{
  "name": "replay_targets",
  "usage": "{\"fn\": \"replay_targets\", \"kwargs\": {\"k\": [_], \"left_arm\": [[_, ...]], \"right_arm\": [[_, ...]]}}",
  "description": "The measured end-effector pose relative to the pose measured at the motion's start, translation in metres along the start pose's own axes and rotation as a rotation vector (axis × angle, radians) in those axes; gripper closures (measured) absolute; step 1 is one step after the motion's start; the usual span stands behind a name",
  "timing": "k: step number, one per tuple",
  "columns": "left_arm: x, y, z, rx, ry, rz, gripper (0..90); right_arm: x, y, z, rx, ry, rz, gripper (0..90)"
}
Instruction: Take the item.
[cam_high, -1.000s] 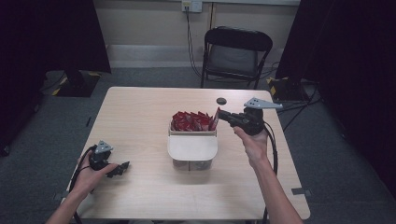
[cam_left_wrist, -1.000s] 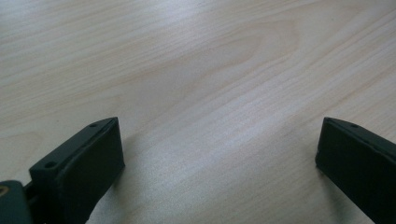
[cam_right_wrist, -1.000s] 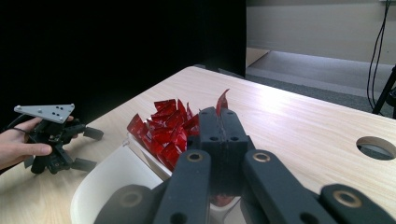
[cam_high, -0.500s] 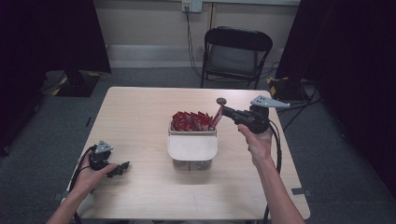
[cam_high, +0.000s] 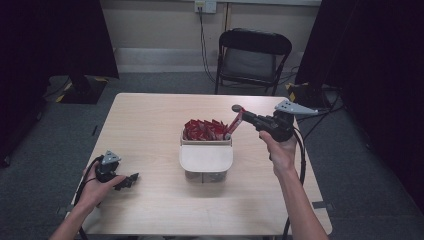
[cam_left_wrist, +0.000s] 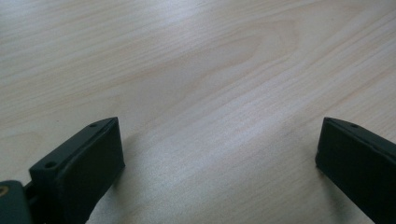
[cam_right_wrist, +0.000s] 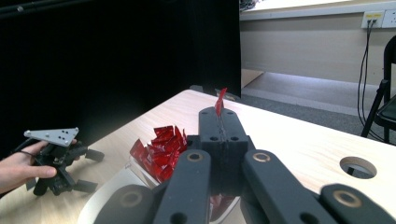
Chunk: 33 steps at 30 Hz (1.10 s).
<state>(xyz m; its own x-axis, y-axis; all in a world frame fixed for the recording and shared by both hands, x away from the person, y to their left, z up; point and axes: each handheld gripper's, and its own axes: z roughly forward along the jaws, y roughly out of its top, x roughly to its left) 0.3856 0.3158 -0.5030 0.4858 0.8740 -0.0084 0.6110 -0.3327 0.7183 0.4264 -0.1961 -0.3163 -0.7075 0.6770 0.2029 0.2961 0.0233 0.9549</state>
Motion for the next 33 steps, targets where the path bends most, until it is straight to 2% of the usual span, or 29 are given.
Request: {"fn": "replay_targets", "kwargs": {"k": [33], "left_arm": [[0.000,0.000,0.000,0.000,0.000,0.000,0.2]], "right_arm": [[-0.010,0.012,-0.027,-0.068,-0.040,0.000,90.0]]}}
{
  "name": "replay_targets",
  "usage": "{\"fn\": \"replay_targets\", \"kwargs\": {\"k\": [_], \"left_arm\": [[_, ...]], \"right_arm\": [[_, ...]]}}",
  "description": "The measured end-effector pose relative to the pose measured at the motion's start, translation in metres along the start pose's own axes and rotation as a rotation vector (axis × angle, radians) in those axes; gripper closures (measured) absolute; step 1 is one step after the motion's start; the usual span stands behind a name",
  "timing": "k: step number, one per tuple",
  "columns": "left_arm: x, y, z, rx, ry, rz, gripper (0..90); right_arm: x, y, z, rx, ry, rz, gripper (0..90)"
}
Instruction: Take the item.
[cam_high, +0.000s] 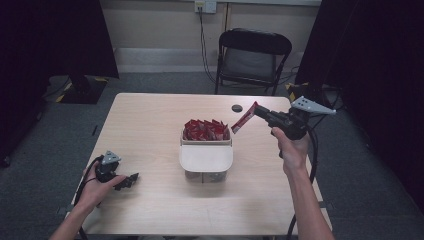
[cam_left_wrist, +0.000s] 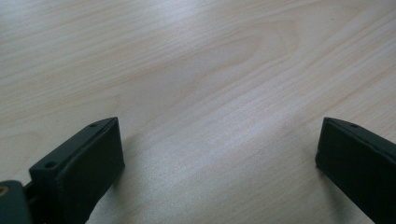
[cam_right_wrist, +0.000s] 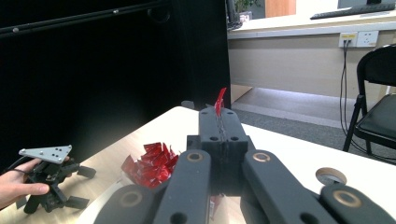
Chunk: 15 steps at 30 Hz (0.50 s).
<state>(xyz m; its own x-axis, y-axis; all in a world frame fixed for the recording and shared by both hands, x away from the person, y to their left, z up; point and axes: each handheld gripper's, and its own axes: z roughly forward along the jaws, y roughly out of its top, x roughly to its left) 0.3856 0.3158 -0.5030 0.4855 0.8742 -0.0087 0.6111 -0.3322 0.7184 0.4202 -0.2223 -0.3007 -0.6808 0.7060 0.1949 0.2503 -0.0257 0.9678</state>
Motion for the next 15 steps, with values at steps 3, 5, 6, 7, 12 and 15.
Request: {"fn": "replay_targets", "kwargs": {"k": [3,5,6,7,12,15], "left_arm": [[0.000,0.000,0.000,0.000,0.000,0.000,0.2],[0.000,0.000,0.000,0.000,0.000,0.000,0.2],[0.000,0.000,0.000,0.000,0.000,0.000,0.2],[0.000,0.000,0.000,0.000,0.000,0.000,0.2],[0.000,0.000,0.000,0.000,0.000,0.000,0.2],[0.000,0.000,0.000,0.000,0.000,0.000,0.2]], "right_arm": [[-0.003,0.001,-0.002,-0.003,-0.009,0.004,90.0],[-0.006,0.001,-0.003,-0.002,-0.015,0.002,90.0],[-0.007,0.001,-0.004,-0.001,-0.018,0.007,90.0],[-0.008,0.000,-0.004,-0.001,-0.020,0.008,90.0],[-0.014,-0.003,-0.004,0.016,-0.042,0.002,90.0],[-0.019,-0.005,-0.001,0.038,-0.064,-0.002,90.0]]}}
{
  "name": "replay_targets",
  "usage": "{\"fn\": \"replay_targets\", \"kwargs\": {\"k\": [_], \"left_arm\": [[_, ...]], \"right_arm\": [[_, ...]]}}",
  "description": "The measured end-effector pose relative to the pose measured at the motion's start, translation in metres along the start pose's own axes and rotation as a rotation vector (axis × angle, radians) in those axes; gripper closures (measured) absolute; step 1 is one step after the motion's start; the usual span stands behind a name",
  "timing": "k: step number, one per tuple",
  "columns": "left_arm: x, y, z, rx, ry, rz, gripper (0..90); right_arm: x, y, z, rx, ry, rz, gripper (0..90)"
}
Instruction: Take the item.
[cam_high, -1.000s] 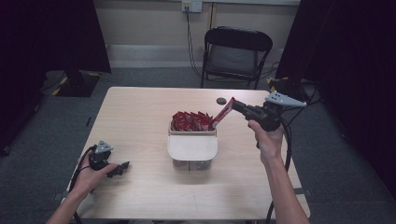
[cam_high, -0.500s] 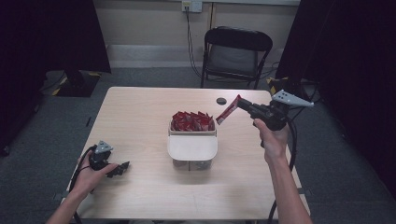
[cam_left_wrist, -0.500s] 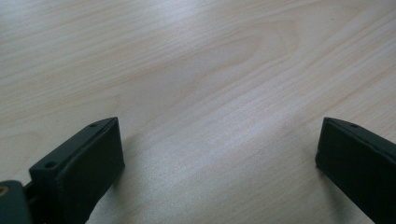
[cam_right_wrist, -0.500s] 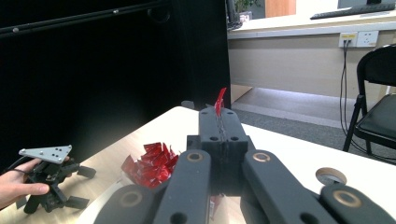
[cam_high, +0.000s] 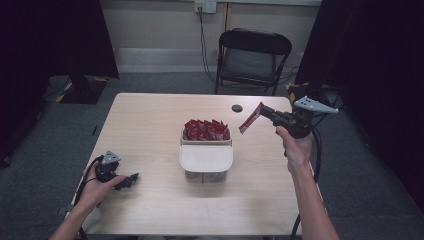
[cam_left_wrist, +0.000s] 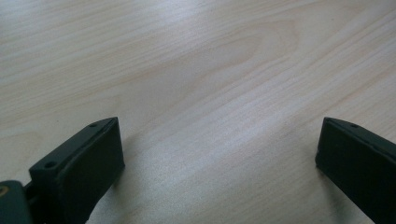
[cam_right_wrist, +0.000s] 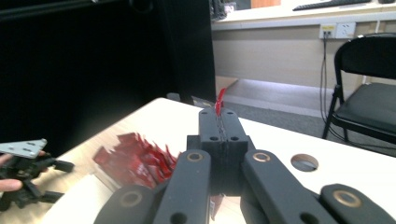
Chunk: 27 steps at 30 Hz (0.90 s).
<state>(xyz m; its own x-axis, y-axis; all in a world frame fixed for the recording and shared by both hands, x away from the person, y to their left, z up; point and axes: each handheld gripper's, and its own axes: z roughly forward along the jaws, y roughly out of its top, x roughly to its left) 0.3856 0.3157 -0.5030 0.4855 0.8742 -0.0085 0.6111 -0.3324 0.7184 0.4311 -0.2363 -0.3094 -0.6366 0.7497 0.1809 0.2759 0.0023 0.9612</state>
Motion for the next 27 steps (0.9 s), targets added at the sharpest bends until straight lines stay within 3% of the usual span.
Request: {"fn": "replay_targets", "kwargs": {"k": [13,18,21,27], "left_arm": [[0.000,0.000,0.000,0.000,0.000,0.000,0.2],[0.000,0.000,0.000,0.000,0.000,0.000,0.2],[0.000,0.000,0.000,0.000,0.000,0.000,0.2],[0.000,0.000,0.000,0.000,-0.001,0.000,0.2]], "right_arm": [[-0.018,-0.007,0.021,0.065,-0.047,0.002,90.0],[-0.021,-0.011,0.032,0.095,-0.061,-0.019,90.0],[-0.022,-0.015,0.038,0.102,-0.059,-0.009,90.0],[-0.024,-0.028,0.052,0.160,-0.082,-0.034,90.0]]}}
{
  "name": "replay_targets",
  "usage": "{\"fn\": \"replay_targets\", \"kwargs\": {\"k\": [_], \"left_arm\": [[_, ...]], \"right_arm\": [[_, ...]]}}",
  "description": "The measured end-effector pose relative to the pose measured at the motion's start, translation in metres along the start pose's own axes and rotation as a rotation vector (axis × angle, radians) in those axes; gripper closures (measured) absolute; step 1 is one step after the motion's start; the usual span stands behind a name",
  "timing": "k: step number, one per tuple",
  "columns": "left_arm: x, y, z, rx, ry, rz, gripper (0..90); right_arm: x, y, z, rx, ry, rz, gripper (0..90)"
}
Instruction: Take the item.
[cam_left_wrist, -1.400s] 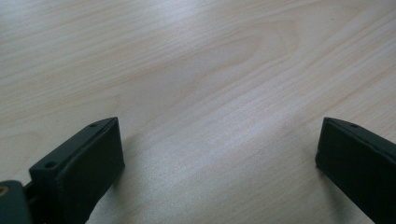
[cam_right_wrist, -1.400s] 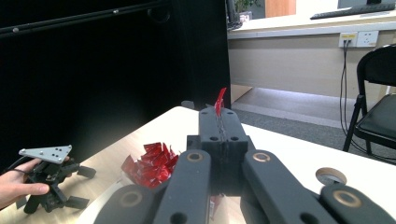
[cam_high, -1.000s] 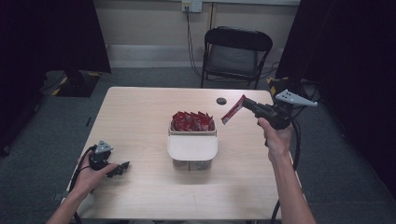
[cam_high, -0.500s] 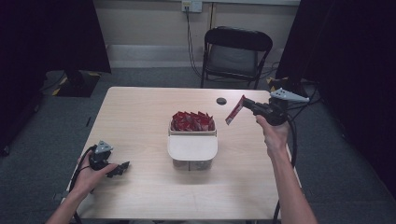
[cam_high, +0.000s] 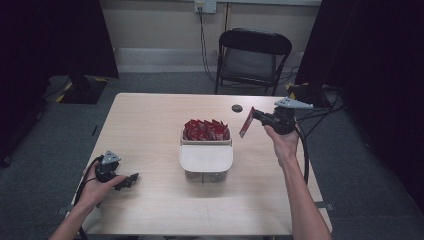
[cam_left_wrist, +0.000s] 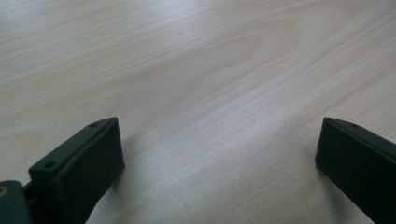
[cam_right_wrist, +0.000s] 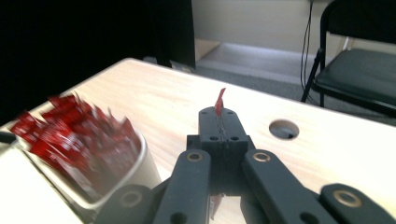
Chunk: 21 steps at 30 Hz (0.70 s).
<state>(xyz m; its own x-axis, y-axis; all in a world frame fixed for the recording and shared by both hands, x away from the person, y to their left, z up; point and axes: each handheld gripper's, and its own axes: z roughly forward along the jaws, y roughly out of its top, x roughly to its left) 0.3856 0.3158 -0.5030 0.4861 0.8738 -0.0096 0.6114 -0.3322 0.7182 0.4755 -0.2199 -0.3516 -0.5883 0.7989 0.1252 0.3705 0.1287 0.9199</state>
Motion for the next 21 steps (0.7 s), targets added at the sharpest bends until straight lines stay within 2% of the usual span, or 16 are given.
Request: {"fn": "replay_targets", "kwargs": {"k": [9,15,21], "left_arm": [[0.000,0.000,0.000,0.000,0.001,0.000,0.2],[0.000,0.000,0.000,0.000,0.001,0.001,0.2],[0.000,0.000,0.000,-0.001,0.001,0.000,0.3]], "right_arm": [[-0.005,-0.019,0.021,0.077,-0.028,-0.005,90.0],[-0.008,-0.026,0.027,0.102,-0.040,-0.005,90.0],[-0.001,-0.028,0.031,0.136,-0.059,-0.055,90.0]]}}
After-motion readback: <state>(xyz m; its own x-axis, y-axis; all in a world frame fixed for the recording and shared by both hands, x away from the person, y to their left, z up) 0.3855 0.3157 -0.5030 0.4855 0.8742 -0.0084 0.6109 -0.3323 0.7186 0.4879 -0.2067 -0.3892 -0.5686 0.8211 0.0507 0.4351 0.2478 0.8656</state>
